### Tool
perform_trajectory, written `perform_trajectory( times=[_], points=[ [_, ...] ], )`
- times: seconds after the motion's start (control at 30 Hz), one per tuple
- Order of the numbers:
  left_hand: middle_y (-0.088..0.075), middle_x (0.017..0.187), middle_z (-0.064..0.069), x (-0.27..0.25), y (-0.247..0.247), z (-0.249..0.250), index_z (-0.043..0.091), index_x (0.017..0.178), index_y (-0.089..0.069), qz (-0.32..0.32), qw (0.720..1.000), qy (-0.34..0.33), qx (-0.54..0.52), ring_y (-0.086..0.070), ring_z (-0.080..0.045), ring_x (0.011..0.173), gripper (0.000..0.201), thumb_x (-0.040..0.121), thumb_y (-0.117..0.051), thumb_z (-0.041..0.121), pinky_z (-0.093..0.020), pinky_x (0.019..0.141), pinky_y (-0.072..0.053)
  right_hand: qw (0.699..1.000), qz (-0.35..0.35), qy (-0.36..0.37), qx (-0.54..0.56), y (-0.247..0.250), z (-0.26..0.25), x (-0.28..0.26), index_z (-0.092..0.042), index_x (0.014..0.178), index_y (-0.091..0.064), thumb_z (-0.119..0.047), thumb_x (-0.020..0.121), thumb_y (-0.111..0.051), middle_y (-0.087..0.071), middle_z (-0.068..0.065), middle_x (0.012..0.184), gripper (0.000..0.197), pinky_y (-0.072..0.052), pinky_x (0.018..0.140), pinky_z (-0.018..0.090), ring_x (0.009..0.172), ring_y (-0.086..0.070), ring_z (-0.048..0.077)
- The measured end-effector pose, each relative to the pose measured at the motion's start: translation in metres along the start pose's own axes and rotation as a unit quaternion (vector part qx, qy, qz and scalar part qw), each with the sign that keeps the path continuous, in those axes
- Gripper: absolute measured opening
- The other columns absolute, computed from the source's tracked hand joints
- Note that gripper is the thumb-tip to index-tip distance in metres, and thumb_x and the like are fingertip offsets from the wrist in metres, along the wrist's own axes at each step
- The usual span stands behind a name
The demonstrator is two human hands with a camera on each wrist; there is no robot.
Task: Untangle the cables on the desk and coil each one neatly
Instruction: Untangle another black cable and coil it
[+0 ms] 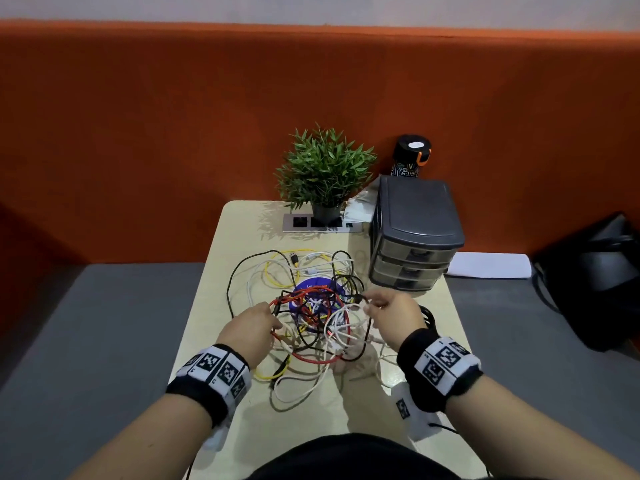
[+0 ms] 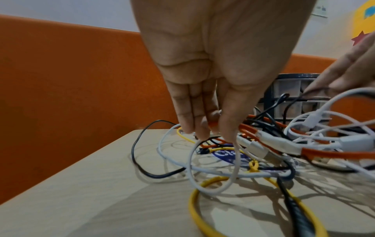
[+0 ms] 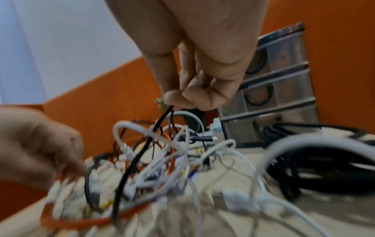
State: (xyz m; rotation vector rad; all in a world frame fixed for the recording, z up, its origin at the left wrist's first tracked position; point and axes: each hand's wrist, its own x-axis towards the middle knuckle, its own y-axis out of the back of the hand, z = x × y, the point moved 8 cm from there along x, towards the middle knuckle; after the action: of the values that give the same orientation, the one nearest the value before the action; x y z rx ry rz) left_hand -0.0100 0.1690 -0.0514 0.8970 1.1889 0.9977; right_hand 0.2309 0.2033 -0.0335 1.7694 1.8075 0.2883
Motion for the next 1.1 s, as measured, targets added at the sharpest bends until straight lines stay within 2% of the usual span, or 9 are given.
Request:
perform_trajectory(
  times=[0.17, 0.27, 0.4, 0.5, 0.57, 0.67, 0.8, 0.97, 1.1],
  points=[
    [-0.048, 0.12, 0.005, 0.008, 0.013, -0.004, 0.027, 0.111, -0.066, 0.009, 0.999, 0.022, -0.032, -0.052, -0.015, 0.109, 0.037, 0.088, -0.047, 0.006, -0.027, 0.084, -0.044, 0.99, 0.027, 0.059, 0.125, 0.028, -0.054, -0.009, -0.028, 0.077, -0.065, -0.004, 0.088, -0.061, -0.064, -0.008, 0.073, 0.027, -0.044, 0.068, 0.024, 0.062, -0.052, 0.004],
    [-0.051, 0.113, 0.004, 0.004, 0.05, 0.008, 0.027, 0.094, -0.065, 0.109, 0.983, 0.014, -0.148, -0.056, -0.016, 0.097, 0.03, 0.086, -0.047, 0.004, -0.028, 0.077, -0.045, 0.982, 0.024, 0.103, 0.157, 0.04, -0.088, -0.02, -0.026, 0.08, -0.064, -0.002, 0.089, -0.058, -0.062, -0.005, 0.072, 0.027, -0.043, 0.058, 0.022, 0.056, -0.049, 0.008],
    [-0.05, 0.112, 0.008, -0.016, 0.116, 0.042, 0.035, 0.113, -0.043, 0.255, 0.888, -0.097, -0.37, -0.056, -0.009, 0.094, 0.043, 0.081, -0.05, 0.009, -0.03, 0.079, -0.048, 0.974, 0.007, 0.144, 0.173, 0.046, -0.12, -0.028, -0.023, 0.085, -0.065, -0.004, 0.09, -0.058, -0.06, 0.001, 0.071, 0.021, -0.043, 0.055, 0.026, 0.051, -0.049, 0.012],
    [-0.052, 0.111, 0.01, -0.025, 0.148, 0.058, 0.04, 0.117, -0.037, 0.246, 0.778, -0.164, -0.555, -0.06, -0.012, 0.1, 0.057, 0.073, -0.049, 0.006, -0.033, 0.079, -0.049, 0.972, 0.011, 0.16, 0.17, 0.048, -0.133, -0.03, -0.023, 0.087, -0.065, -0.006, 0.09, -0.058, -0.06, -0.003, 0.072, 0.019, -0.043, 0.054, 0.029, 0.05, -0.049, 0.012],
    [-0.052, 0.118, 0.007, -0.026, 0.159, 0.061, 0.039, 0.125, -0.036, 0.224, 0.733, -0.184, -0.615, -0.061, -0.013, 0.104, 0.061, 0.076, -0.06, 0.012, -0.033, 0.081, -0.051, 0.971, 0.013, 0.172, 0.168, 0.051, -0.137, -0.03, -0.024, 0.086, -0.065, -0.008, 0.091, -0.058, -0.06, -0.004, 0.072, 0.018, -0.041, 0.053, 0.027, 0.048, -0.047, 0.01],
    [-0.059, 0.118, 0.001, -0.026, 0.17, 0.053, 0.035, 0.124, -0.05, 0.252, 0.741, -0.17, -0.599, -0.062, -0.015, 0.104, 0.037, 0.088, -0.054, 0.035, -0.037, 0.085, -0.052, 0.972, -0.001, 0.189, 0.14, 0.051, -0.14, -0.032, -0.025, 0.085, -0.067, -0.02, 0.089, -0.063, -0.059, -0.005, 0.072, 0.008, -0.039, 0.053, 0.02, 0.054, -0.046, 0.004],
    [-0.067, 0.097, 0.003, -0.027, 0.182, 0.042, 0.025, 0.079, -0.067, 0.313, 0.77, -0.145, -0.536, -0.061, -0.011, 0.102, 0.03, 0.096, -0.042, 0.027, -0.036, 0.09, -0.047, 0.974, 0.003, 0.188, 0.13, 0.053, -0.136, -0.034, -0.024, 0.076, -0.068, -0.024, 0.088, -0.064, -0.064, -0.009, 0.075, 0.013, -0.043, 0.064, 0.012, 0.07, -0.055, 0.004],
    [-0.062, 0.078, -0.007, -0.026, 0.181, 0.04, 0.009, 0.086, -0.059, 0.262, 0.737, -0.144, -0.606, -0.061, -0.01, 0.077, 0.026, 0.099, -0.037, 0.005, -0.025, 0.083, -0.046, 0.969, 0.048, 0.139, 0.196, 0.066, -0.123, -0.029, -0.016, 0.074, -0.061, -0.014, 0.094, -0.054, -0.063, 0.001, 0.075, 0.021, -0.046, 0.066, 0.02, 0.069, -0.059, 0.009],
    [-0.052, 0.063, -0.001, -0.027, 0.18, 0.05, 0.006, 0.095, -0.054, 0.169, 0.653, -0.17, -0.719, -0.057, -0.015, 0.065, 0.027, 0.099, -0.028, -0.002, -0.031, 0.082, -0.054, 0.957, 0.011, 0.127, 0.26, 0.06, -0.124, -0.031, -0.007, 0.082, -0.055, -0.007, 0.097, -0.046, -0.05, 0.004, 0.059, 0.018, -0.042, 0.051, 0.023, 0.048, -0.047, 0.016]
  ],
)
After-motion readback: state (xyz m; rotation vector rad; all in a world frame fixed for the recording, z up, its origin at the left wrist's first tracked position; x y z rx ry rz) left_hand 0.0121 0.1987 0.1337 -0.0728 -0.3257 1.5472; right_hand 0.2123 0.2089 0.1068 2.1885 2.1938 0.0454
